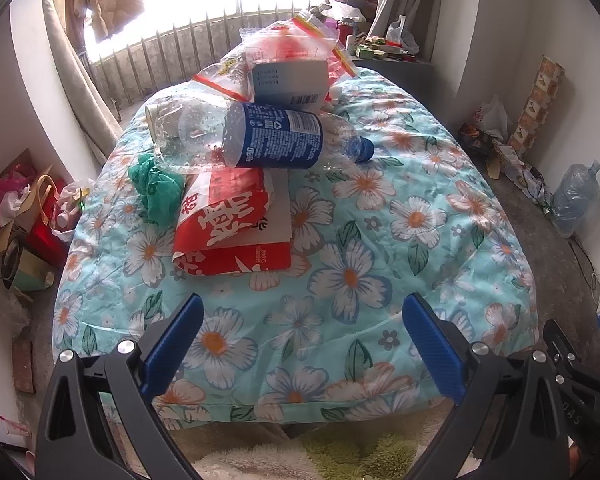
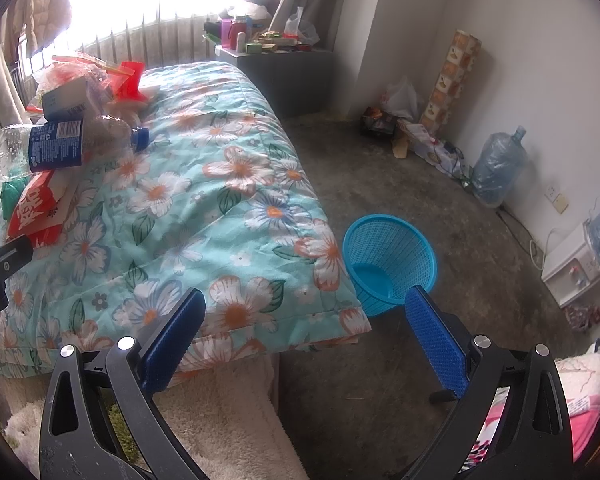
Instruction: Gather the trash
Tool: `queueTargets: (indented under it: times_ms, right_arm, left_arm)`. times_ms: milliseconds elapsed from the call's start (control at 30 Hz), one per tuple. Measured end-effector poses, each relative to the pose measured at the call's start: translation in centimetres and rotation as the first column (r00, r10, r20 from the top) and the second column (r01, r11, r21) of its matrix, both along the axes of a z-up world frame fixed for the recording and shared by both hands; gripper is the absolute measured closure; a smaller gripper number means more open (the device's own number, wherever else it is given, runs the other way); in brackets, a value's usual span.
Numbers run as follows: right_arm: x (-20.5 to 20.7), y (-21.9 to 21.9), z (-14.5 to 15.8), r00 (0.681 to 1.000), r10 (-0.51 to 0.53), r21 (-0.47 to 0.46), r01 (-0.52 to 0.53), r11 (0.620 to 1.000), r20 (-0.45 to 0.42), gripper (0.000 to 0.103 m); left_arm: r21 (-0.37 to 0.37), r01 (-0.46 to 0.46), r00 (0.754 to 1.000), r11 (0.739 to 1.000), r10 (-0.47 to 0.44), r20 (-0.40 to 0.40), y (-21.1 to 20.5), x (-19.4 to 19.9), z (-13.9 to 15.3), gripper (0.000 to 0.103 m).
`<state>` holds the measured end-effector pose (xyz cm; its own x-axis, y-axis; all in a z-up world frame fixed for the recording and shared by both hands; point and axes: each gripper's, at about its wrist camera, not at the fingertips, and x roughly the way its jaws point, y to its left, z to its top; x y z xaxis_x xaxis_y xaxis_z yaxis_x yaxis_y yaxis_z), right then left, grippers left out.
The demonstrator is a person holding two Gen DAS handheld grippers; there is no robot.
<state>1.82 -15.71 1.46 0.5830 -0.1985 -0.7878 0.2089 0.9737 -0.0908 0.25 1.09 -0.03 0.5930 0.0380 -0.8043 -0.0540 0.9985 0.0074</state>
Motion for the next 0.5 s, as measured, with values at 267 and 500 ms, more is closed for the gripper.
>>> queueTargets:
  times_ms: [267, 500]
  right_arm:
    - [0.03, 0.04, -0.02, 1.000, 0.001, -0.001, -0.001, 1.000, 0.000, 0.008]
    - [-0.23, -0.03, -0.59, 1.000, 0.000, 0.001, 0.000, 1.000, 0.000, 0.008]
  left_arm:
    - [0.007, -0.004, 1.000, 1.000, 0.004, -0.007, 0.12, 0.11, -0.01, 0.006]
    - [0.013, -0.005, 1.000, 1.000, 0.005, -0.010, 0.19, 0.10, -0.13, 0.006]
